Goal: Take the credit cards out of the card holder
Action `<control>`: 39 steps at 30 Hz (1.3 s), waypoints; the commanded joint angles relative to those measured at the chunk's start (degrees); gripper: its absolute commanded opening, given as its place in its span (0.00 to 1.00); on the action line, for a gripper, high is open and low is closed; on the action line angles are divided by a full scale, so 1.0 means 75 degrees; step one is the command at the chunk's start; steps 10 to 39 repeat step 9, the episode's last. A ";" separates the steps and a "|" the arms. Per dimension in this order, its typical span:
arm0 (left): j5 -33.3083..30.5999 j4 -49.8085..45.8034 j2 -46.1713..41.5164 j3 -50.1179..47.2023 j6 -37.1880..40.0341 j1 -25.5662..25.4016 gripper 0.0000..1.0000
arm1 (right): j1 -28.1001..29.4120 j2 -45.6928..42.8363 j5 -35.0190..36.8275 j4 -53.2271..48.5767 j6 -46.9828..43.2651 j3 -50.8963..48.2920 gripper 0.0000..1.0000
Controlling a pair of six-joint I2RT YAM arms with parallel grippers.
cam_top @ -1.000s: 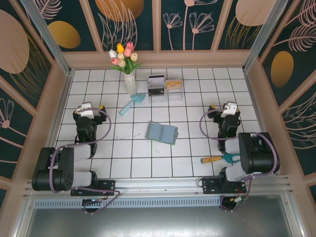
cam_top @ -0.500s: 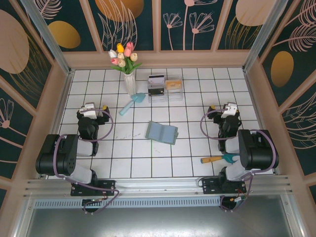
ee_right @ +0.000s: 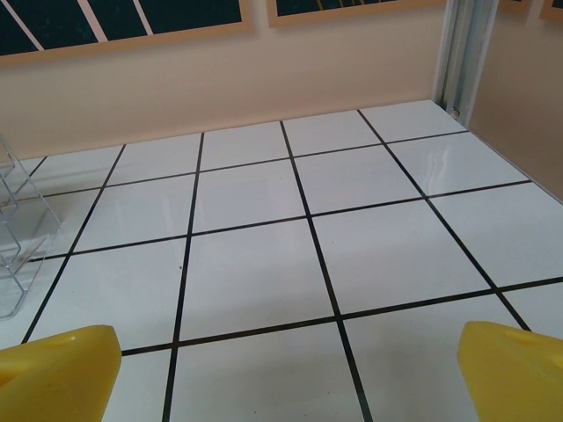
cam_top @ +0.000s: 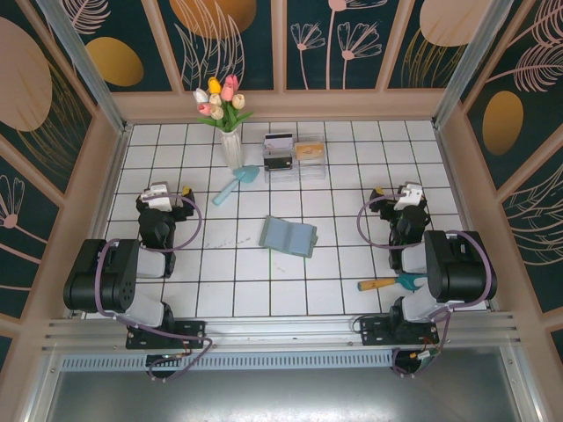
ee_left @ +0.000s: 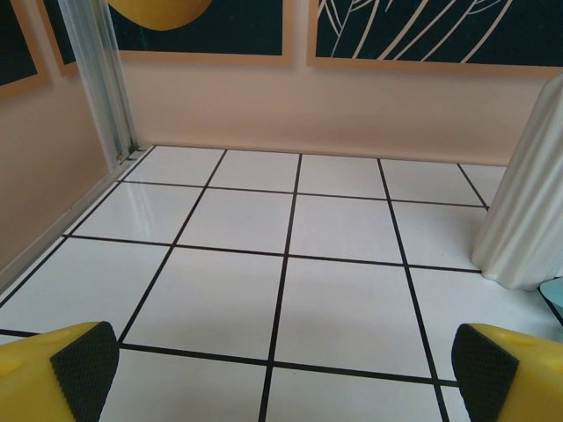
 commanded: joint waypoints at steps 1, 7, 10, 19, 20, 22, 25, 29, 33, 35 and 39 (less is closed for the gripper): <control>-0.0037 0.0306 0.0070 0.0048 -0.0128 0.0063 0.99 | -0.0062 0.0064 -0.0161 0.0355 0.0095 -0.0012 0.99; -0.0029 0.0283 0.0075 0.0061 -0.0134 0.0063 0.99 | -0.0067 0.0059 -0.0164 0.0346 0.0095 -0.0013 0.99; -0.0026 0.0292 0.0065 0.0045 -0.0129 0.0063 0.99 | -0.0071 0.0056 -0.0229 0.0382 0.0065 -0.0029 0.99; -0.0026 0.0292 0.0065 0.0045 -0.0129 0.0063 0.99 | -0.0071 0.0056 -0.0229 0.0382 0.0065 -0.0029 0.99; -0.0026 0.0292 0.0065 0.0045 -0.0129 0.0063 0.99 | -0.0071 0.0056 -0.0229 0.0382 0.0065 -0.0029 0.99; -0.0026 0.0292 0.0065 0.0045 -0.0129 0.0063 0.99 | -0.0071 0.0056 -0.0229 0.0382 0.0065 -0.0029 0.99; -0.0026 0.0292 0.0065 0.0045 -0.0129 0.0063 0.99 | -0.0071 0.0056 -0.0229 0.0382 0.0065 -0.0029 0.99; -0.0026 0.0292 0.0065 0.0045 -0.0129 0.0063 0.99 | -0.0071 0.0056 -0.0229 0.0382 0.0065 -0.0029 0.99; -0.0026 0.0292 0.0065 0.0045 -0.0129 0.0063 0.99 | -0.0071 0.0056 -0.0229 0.0382 0.0065 -0.0029 0.99; -0.0026 0.0292 0.0065 0.0045 -0.0129 0.0063 0.99 | -0.0071 0.0056 -0.0229 0.0382 0.0065 -0.0029 0.99; -0.0026 0.0292 0.0065 0.0045 -0.0129 0.0063 0.99 | -0.0071 0.0056 -0.0229 0.0382 0.0065 -0.0029 0.99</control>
